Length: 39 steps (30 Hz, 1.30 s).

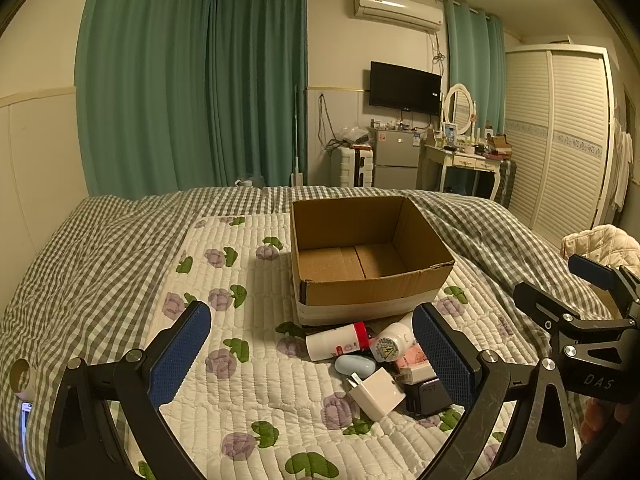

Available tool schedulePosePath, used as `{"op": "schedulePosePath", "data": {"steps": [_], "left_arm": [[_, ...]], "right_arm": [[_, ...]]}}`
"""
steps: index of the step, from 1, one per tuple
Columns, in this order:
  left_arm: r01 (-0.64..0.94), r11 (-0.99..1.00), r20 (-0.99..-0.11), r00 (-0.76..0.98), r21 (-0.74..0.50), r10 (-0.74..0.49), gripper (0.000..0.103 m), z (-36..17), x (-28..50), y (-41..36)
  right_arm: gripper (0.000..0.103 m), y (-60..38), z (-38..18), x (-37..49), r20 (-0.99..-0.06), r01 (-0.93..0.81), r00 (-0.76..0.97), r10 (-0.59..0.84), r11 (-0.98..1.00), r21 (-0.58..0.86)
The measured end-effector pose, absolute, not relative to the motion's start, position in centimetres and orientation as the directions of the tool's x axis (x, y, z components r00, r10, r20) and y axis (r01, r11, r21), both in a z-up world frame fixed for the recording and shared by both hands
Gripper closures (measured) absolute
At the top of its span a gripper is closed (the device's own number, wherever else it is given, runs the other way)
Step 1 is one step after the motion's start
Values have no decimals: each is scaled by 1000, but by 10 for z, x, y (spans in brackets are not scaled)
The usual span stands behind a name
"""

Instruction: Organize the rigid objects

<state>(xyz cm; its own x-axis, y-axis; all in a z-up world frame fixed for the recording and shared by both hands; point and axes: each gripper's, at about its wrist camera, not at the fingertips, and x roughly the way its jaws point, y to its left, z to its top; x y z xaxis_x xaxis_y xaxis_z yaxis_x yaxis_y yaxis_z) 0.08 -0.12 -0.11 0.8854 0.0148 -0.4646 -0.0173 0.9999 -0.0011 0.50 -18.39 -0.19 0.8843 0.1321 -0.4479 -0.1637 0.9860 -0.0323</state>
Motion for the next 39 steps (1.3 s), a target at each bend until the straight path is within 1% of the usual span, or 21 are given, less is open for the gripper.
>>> {"op": "schedulePosePath", "data": {"steps": [39], "left_arm": [[-13, 1000, -467, 884, -1, 11, 0, -2, 0, 1]], "right_arm": [[0, -180, -3, 10, -456, -169, 879, 138, 985, -27]]}}
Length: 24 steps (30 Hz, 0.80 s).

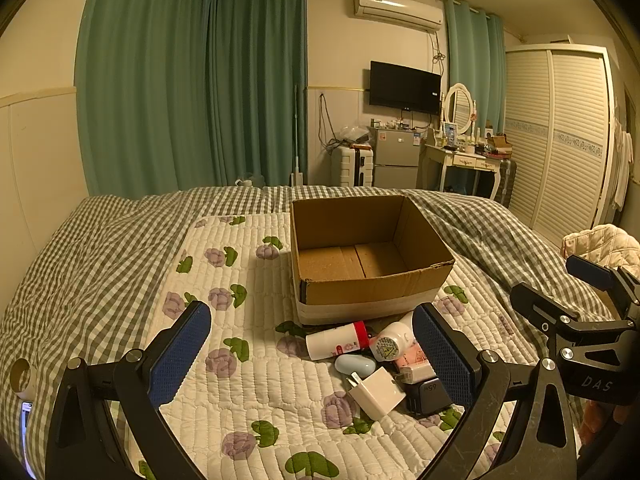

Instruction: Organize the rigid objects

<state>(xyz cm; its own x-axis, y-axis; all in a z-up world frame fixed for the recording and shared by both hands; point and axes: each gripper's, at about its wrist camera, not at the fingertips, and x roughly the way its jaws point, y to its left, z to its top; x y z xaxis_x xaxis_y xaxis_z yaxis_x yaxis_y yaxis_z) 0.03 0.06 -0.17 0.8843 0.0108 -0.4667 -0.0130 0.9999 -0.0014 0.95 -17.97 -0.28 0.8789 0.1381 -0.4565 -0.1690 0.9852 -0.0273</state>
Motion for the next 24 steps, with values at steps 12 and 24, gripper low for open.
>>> {"op": "schedulePosePath", "data": {"steps": [12, 24], "left_arm": [[-11, 1000, -466, 885, 1, 11, 0, 0, 0, 0], [-5, 1000, -478, 879, 2, 6, 0, -2, -1, -6]], "right_arm": [[0, -179, -3, 10, -457, -171, 878, 139, 985, -29], [0, -180, -5, 10, -463, -169, 876, 138, 985, -26]]}}
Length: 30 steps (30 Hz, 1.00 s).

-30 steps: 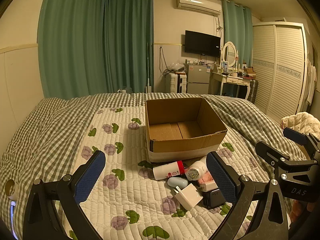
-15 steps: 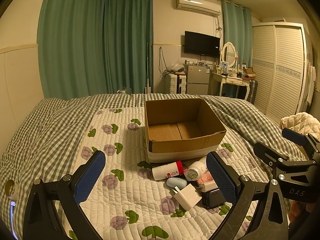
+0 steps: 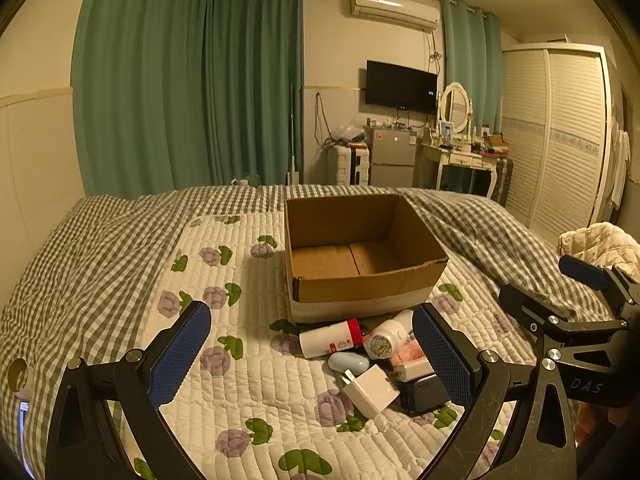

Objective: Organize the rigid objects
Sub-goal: 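Grasp the dark grey charger with the right tool while the left tool grasps the white charger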

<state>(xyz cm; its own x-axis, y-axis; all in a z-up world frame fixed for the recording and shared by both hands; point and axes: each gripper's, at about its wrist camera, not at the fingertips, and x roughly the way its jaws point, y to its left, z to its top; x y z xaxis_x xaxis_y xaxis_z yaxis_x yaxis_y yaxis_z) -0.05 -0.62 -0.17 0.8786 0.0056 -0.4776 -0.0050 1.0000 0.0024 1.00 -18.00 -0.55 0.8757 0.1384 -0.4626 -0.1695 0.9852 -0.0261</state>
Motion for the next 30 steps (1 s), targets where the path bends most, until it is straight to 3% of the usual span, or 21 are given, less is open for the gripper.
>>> {"op": "schedulePosePath", "data": {"steps": [6, 12, 18, 21, 23, 24, 25, 30], "left_arm": [[-13, 1000, -573, 819, -5, 8, 0, -25, 13, -5], [-34, 999, -696, 716, 37, 50, 0, -61, 30, -6], [-44, 997, -752, 655, 61, 75, 0, -90, 40, -3], [-46, 997, -766, 638, 69, 82, 0, -98, 44, -3], [-49, 996, -772, 629, 74, 88, 0, -101, 46, -4], [-47, 996, -778, 622, 76, 88, 0, -103, 46, -4], [-44, 996, -783, 616, 76, 86, 0, -105, 47, -5], [-31, 998, -832, 551, 51, 60, 0, -115, 58, -14]], "right_arm": [[0, -179, -19, 18, -513, -149, 852, 106, 988, -44], [0, -175, -76, 43, -690, -171, 717, 102, 985, -32], [1, -165, -135, 67, -826, -196, 552, 117, 981, 8], [5, -160, -144, 75, -841, -217, 525, 130, 976, 15], [13, -157, -153, 80, -856, -243, 496, 147, 970, 26], [27, -156, -155, 82, -865, -249, 479, 151, 968, 31], [34, -157, -158, 83, -872, -255, 462, 160, 966, 42], [35, -173, -147, 78, -864, -237, 466, 188, 968, 83]]}}
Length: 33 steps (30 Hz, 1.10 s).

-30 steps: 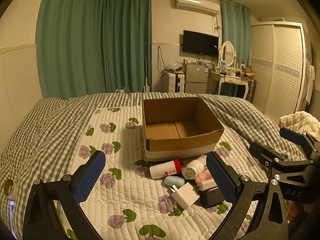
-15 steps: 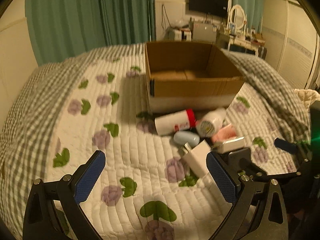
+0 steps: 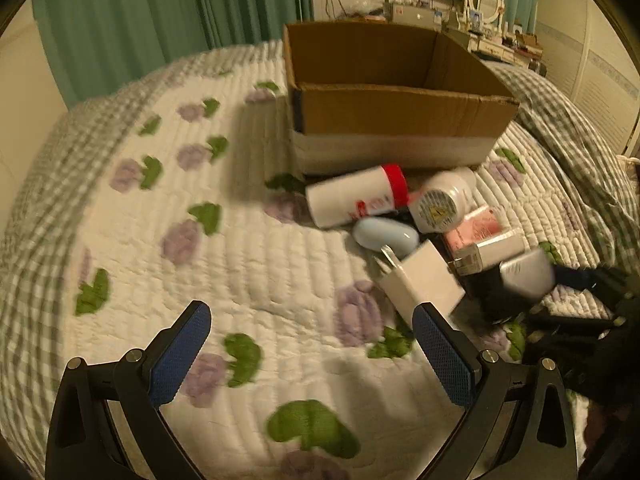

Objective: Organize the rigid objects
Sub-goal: 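Grasp the dark grey charger with the right tool while the left tool grasps the white charger, then carry both chargers over the box and open both tools to drop them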

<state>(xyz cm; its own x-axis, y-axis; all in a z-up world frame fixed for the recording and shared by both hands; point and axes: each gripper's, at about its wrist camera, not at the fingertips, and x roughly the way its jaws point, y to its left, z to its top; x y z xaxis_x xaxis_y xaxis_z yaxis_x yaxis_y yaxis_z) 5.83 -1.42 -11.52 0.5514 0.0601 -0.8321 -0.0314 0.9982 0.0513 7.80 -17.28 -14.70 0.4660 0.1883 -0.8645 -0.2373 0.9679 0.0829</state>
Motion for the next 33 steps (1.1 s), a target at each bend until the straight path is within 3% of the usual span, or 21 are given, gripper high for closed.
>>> {"op": "schedulePosePath", "data": {"steps": [8, 15, 18, 20, 33], "left_arm": [[45, 998, -892, 451, 46, 21, 2, -139, 81, -52], [130, 986, -922, 384, 104, 47, 2, -151, 103, -79], [162, 979, -922, 383, 127, 57, 10, -154, 110, -88], [179, 977, -924, 381, 115, 39, 28, -153, 110, -92], [146, 989, -904, 427, 28, -38, 31, -105, 57, -61]], "right_arm": [[35, -221, -113, 92, -836, -111, 540, 93, 993, 38], [35, -225, -108, 100, -833, -108, 535, 140, 989, 97], [35, -219, -110, 102, -827, -114, 542, 152, 988, 107], [35, -218, -112, 102, -828, -114, 540, 151, 988, 106], [35, -216, -89, 88, -802, -123, 580, 139, 989, 83]]}}
